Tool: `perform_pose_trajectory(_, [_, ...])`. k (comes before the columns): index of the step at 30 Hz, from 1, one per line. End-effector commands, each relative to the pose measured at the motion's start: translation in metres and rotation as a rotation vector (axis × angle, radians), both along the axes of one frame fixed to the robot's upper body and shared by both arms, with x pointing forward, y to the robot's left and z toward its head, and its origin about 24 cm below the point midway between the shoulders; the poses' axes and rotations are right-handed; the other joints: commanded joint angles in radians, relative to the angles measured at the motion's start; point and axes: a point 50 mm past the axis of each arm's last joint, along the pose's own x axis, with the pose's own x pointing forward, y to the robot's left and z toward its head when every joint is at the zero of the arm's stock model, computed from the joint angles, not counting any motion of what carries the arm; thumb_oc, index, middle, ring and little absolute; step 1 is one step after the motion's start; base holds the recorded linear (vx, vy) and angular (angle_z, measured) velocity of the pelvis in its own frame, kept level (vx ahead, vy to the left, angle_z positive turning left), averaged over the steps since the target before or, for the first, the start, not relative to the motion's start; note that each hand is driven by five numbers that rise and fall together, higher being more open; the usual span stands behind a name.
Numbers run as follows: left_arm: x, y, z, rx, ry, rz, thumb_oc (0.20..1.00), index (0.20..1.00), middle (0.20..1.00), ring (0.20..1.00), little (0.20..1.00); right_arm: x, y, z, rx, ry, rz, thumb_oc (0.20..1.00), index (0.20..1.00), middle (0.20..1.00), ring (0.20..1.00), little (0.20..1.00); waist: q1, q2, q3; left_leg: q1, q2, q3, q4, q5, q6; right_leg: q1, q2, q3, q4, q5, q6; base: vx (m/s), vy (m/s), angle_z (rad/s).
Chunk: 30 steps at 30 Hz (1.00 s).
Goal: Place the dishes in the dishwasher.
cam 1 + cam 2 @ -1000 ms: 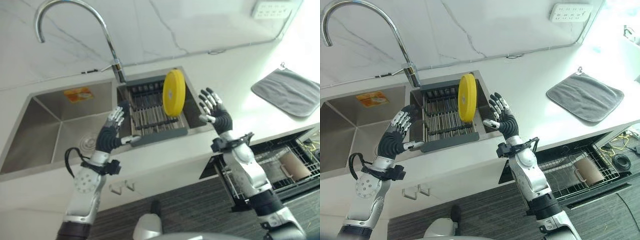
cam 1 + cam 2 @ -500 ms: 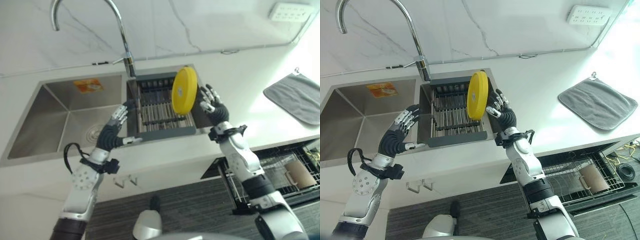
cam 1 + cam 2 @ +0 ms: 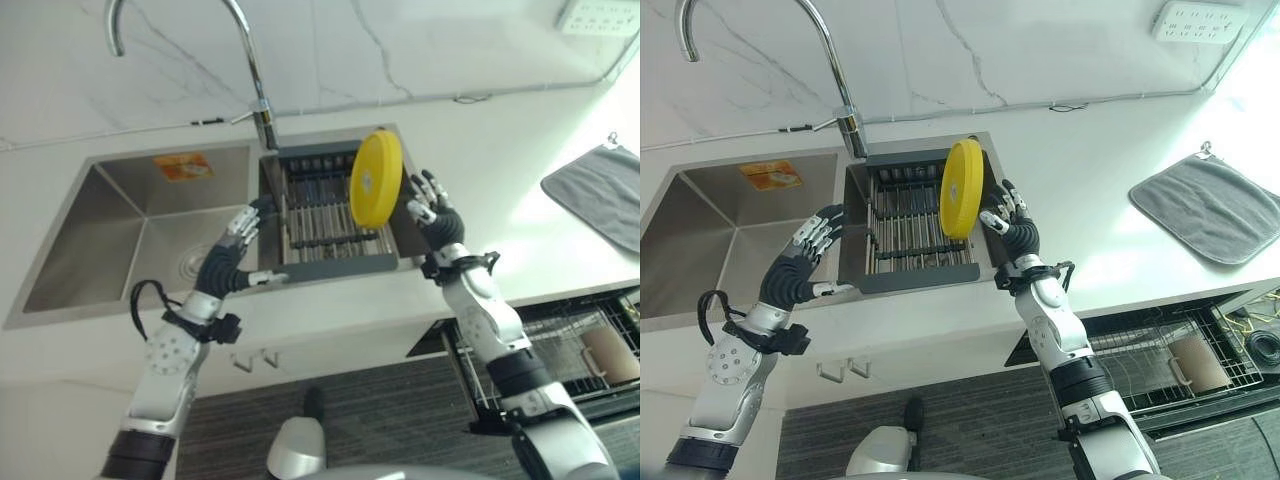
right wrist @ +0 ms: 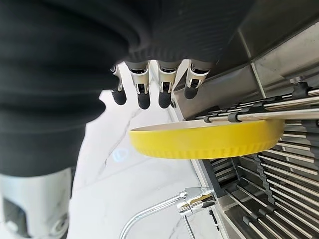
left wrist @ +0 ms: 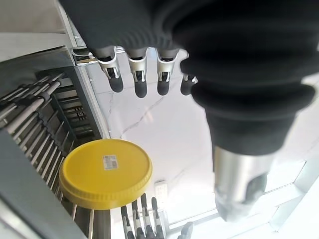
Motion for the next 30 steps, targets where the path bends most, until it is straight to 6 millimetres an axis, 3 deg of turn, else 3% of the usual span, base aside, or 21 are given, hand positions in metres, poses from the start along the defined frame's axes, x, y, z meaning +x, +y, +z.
perform_pose_trajectory(1, [0.005, -0.010, 0.013, 0.006, -0.074, -0.080, 1.000, 1.000, 1.000, 1.000, 1.000, 0.007, -0.016, 0.032, 0.023, -0.131, -0.056, 1.000, 1.000, 1.000, 1.000, 1.000, 0.033, 0.057, -0.060, 0.055, 0.037, -0.042, -0.002, -0.125, -0.031, -0.031, 0.039, -0.011, 0.062, -0.018, -0.051, 0.00, 0.000, 0.00])
perform_pose_trajectory(17, [0.007, -0.009, 0.016, -0.001, -0.073, -0.119, 1.000, 1.000, 1.000, 1.000, 1.000, 0.026, -0.022, 0.032, 0.132, -0.045, -0.053, 1.000, 1.000, 1.000, 1.000, 1.000, 0.070, 0.056, -0.047, 0.053, 0.024, -0.083, -0.002, -0.126, -0.026, -0.021, 0.036, -0.019, 0.073, -0.025, -0.050, 0.03, 0.003, 0.04])
perform_pose_trajectory(30, [0.006, -0.001, 0.014, 0.018, -0.051, -0.105, 1.000, 1.000, 1.000, 1.000, 1.000, 0.035, -0.036, 0.047, 0.167, -0.065, -0.093, 1.000, 1.000, 1.000, 1.000, 1.000, 0.097, 0.059, -0.033, 0.041, 0.012, -0.116, -0.002, -0.122, -0.021, -0.019, 0.028, -0.025, 0.082, -0.023, -0.045, 0.01, 0.005, 0.06])
